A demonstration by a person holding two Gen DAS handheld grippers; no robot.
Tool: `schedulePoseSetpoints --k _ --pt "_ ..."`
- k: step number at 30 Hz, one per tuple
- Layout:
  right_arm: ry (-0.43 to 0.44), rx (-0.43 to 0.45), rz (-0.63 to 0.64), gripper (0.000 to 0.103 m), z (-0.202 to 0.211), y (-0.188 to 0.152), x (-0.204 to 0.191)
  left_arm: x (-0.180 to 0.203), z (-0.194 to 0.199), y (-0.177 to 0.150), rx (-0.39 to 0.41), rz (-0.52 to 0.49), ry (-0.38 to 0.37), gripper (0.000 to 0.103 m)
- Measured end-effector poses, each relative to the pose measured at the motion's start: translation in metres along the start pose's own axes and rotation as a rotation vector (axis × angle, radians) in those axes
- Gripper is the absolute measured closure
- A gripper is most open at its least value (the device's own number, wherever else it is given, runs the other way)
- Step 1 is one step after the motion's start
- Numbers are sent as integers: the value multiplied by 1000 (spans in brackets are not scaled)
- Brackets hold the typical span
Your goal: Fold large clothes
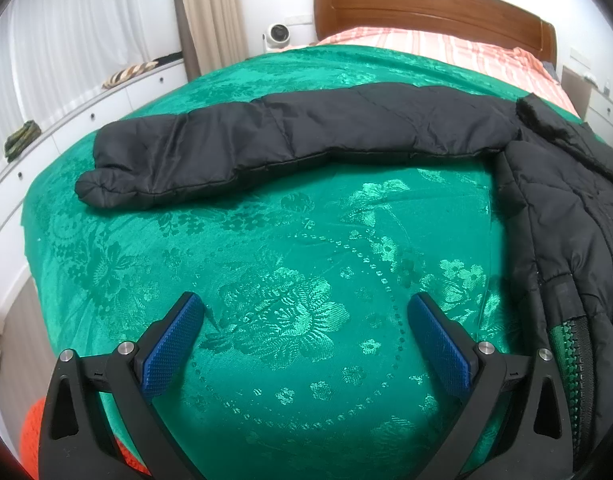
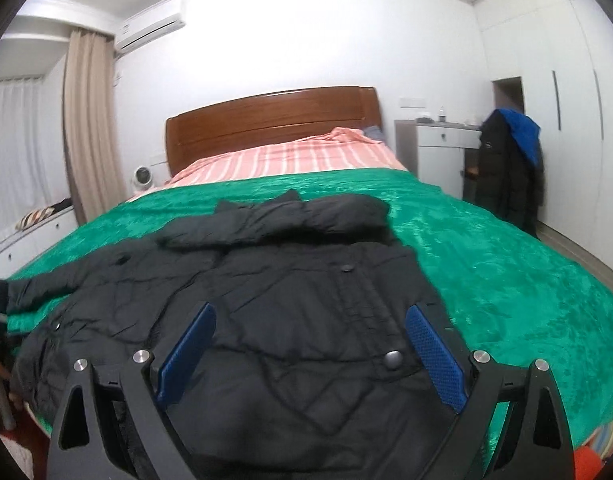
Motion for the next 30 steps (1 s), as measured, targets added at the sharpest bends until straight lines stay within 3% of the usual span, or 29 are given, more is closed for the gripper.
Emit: schedulePoseSetpoints --k 30 --pt "46 -48 68 8 -6 -17 -19 0 0 0 0 1 -1 0"
Point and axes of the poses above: each gripper's, at about its wrist camera, not at the fingertips, and z roughly against the way its jaws point, x to its right, y to its top, the point moved 1 cm from there along -z, roughly the way its jaws point, and after that the axes turned 15 degrees about -y, right-handed, at the moved point
